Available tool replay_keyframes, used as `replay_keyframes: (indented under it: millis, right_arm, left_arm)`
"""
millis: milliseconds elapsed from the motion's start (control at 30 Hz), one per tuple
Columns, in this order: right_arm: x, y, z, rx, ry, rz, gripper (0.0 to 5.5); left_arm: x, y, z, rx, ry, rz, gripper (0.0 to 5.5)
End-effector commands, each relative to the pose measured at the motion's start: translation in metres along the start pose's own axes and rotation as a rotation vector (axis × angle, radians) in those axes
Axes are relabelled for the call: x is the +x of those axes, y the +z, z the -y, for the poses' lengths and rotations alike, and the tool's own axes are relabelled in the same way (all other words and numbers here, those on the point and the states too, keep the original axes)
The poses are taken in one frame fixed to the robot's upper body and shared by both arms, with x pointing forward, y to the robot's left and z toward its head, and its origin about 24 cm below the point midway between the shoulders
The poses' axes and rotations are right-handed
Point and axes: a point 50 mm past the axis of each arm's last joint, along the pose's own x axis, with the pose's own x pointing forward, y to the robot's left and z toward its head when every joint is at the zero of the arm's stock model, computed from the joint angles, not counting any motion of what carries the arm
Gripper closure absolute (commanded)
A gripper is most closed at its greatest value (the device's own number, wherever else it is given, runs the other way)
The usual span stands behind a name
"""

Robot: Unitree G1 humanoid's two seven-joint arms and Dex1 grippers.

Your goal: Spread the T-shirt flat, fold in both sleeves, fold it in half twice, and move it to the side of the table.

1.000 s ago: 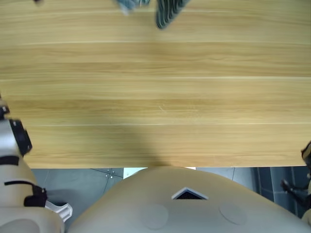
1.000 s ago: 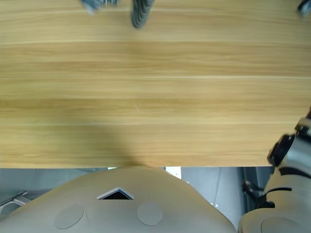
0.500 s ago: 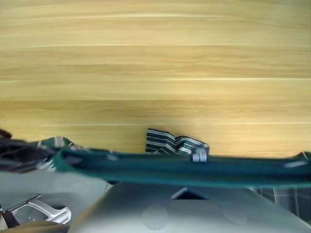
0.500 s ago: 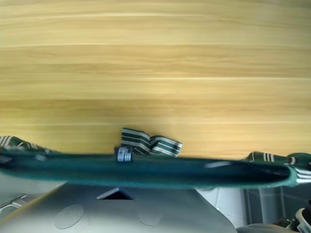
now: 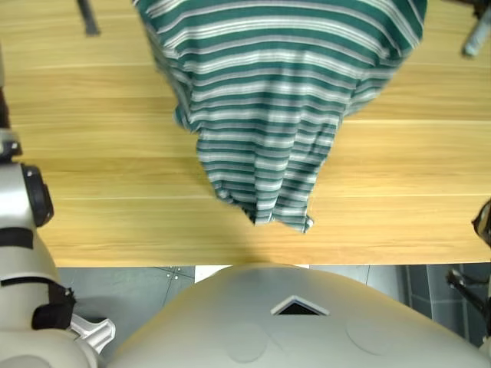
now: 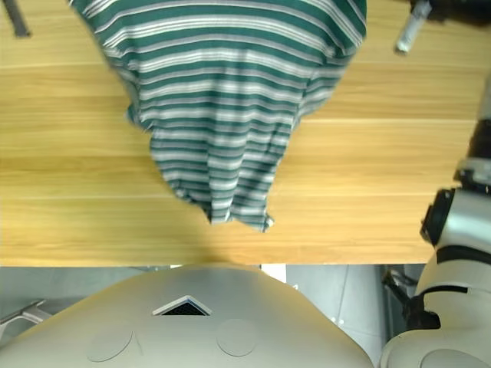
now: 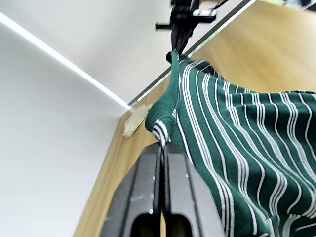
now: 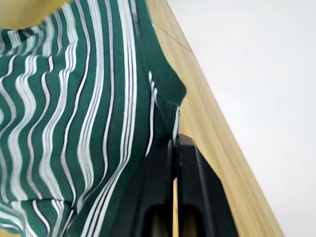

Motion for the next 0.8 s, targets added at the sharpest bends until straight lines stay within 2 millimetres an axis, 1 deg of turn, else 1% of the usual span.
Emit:
replay_keyframes:
  millis: [33,67,100,133,167,200,233,267,300,367,400,467,533,600,667,767,800]
  right_arm:
    - [-0.003,0.091,0.124,-0.495,-1.179,-0.081,5.48]
    - [0.01,0.069,0.101,-0.487,-1.056,-0.032,5.48]
    - [0.022,0.031,0.066,-0.445,-0.865,-0.046,5.48]
    - [0.027,0.002,0.033,-0.406,-0.701,-0.051,5.48]
    - [0.027,-0.022,0.005,-0.341,-0.568,-0.06,5.48]
    - [0.021,-0.045,-0.026,-0.285,-0.42,-0.077,5.48]
    - [0.013,-0.062,-0.048,-0.218,-0.325,-0.095,5.48]
    - [0.002,-0.076,-0.069,-0.2,-0.207,-0.128,5.48]
    - [-0.009,-0.087,-0.086,-0.144,-0.114,-0.162,5.48]
    - [-0.024,-0.098,-0.114,-0.083,0.069,-0.197,5.48]
    - [-0.028,-0.098,-0.125,-0.063,0.146,-0.193,5.48]
    - [-0.036,-0.096,-0.148,-0.027,0.307,-0.18,5.48]
    - [-0.039,-0.096,-0.161,0.006,0.383,-0.178,5.48]
    - [-0.04,-0.093,-0.169,0.033,0.424,-0.163,5.48]
    - [-0.041,-0.088,-0.172,0.049,0.44,-0.13,5.48]
    - [-0.039,-0.075,-0.168,0.058,0.415,-0.049,5.48]
    - [-0.039,-0.069,-0.161,0.052,0.375,-0.007,5.48]
  left_arm:
    - [-0.058,0.082,-0.137,-0.026,1.461,0.17,5.5]
    - [-0.043,0.069,-0.12,0.019,1.275,0.255,5.5]
    - [-0.014,0.034,-0.081,0.104,0.937,0.227,5.5]
    - [0.004,-0.004,-0.037,0.135,0.662,0.124,5.5]
    - [0.009,-0.036,0.004,0.156,0.466,0.011,5.5]
    - [0.005,-0.069,0.044,0.113,0.316,-0.119,5.5]
    - [-0.002,-0.088,0.073,0.1,0.221,-0.187,5.5]
    - [-0.008,-0.099,0.096,0.047,0.159,-0.204,5.5]
    - [-0.011,-0.102,0.113,0.007,0.119,-0.169,5.5]
    - [-0.013,-0.099,0.134,-0.034,0.059,-0.085,5.5]
    - [-0.013,-0.098,0.145,-0.039,0.006,-0.069,5.5]
    - [-0.01,-0.104,0.17,-0.049,-0.125,-0.11,5.5]
    - [-0.006,-0.109,0.195,-0.065,-0.245,-0.143,5.5]
    - [-0.005,-0.106,0.216,-0.069,-0.337,-0.12,5.5]
    - [-0.004,-0.102,0.221,-0.059,-0.362,-0.1,5.5]
    - [-0.004,-0.095,0.21,-0.037,-0.333,-0.069,5.5]
    - [-0.004,-0.088,0.206,-0.034,-0.314,-0.026,5.5]
